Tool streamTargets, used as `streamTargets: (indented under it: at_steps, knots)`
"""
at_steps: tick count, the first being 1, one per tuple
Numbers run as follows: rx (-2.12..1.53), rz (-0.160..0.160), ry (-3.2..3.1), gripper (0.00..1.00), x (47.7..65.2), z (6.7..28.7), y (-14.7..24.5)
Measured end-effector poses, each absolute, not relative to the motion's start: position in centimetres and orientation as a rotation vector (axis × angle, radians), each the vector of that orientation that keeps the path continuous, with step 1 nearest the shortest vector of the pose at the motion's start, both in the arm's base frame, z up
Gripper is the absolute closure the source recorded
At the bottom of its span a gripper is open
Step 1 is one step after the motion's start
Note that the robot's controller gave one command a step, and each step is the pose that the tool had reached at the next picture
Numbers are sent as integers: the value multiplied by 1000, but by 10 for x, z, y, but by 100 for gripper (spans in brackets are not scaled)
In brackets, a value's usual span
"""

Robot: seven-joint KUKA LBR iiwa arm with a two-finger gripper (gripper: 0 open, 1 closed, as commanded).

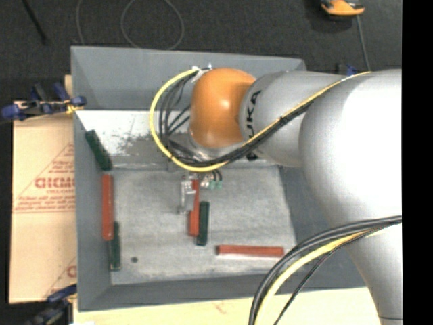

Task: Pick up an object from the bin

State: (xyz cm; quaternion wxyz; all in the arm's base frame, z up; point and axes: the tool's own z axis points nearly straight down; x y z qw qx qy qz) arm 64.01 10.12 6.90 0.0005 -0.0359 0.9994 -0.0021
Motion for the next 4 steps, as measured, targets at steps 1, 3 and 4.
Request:
streamTargets:
  at_steps: [1, 3, 4]
  knots:
    - [-450, -3, 3110, 0, 542, 70, 38]
    - [-362, -4, 3113, 100, 567, 92, -7]
    - [-365, 2, 3117, 0, 565, 91, -3]
